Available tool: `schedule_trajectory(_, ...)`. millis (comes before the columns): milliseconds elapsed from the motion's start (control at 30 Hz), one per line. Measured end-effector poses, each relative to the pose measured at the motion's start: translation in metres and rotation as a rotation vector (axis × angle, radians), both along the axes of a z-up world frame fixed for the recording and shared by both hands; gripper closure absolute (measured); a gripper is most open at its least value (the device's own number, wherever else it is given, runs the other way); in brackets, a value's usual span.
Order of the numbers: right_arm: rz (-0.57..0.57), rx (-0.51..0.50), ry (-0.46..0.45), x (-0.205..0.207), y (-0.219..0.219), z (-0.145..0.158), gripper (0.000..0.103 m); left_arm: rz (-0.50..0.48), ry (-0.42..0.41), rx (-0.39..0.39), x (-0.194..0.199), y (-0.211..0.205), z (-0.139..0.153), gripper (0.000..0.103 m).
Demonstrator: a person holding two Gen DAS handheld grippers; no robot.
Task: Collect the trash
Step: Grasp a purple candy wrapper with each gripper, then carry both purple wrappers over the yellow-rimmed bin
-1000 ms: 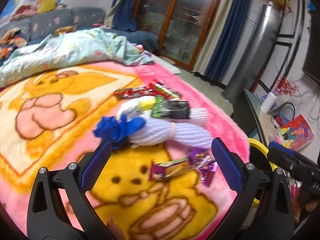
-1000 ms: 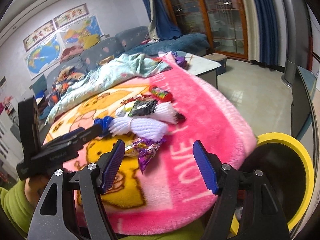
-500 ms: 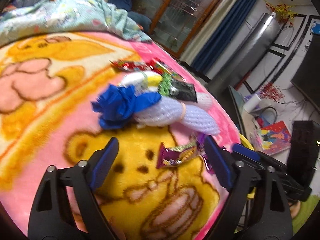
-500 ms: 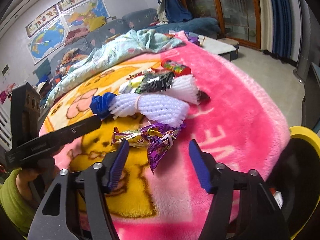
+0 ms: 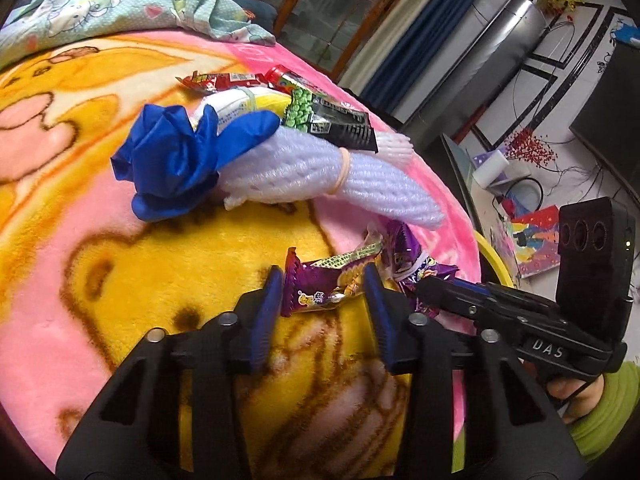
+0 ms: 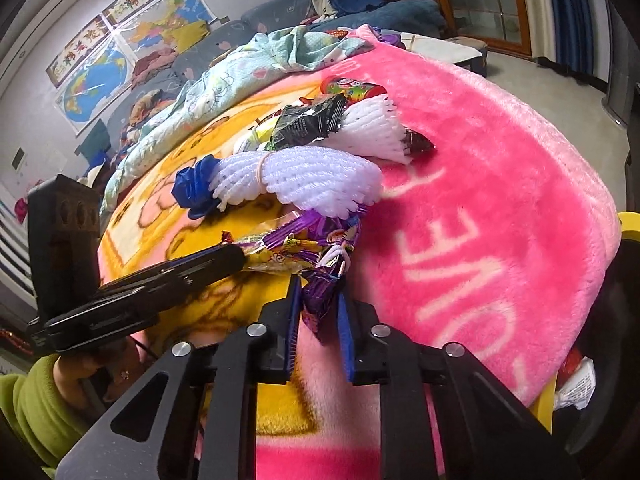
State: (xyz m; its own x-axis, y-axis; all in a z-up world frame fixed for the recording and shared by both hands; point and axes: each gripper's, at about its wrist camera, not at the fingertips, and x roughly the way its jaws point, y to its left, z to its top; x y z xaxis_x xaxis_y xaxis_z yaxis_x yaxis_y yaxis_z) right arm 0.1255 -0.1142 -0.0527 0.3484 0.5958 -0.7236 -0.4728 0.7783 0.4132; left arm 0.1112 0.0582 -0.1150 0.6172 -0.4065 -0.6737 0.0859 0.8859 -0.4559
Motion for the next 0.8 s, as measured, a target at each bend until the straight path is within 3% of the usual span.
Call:
schedule_trajectory(267, 0.010, -0.009, 0.017, -0.012, -0.011, 0.004, 0.091, -0.055, -0.003, 0.012, -0.007, -0.005, 0.003, 0.077)
schedule_trajectory(800, -0.039, 0.007, 0.014, -0.031, -0.040, 0.026, 0.091, -0.107, -0.085, 0.001, -0.025, -0.020, 0.039, 0.080)
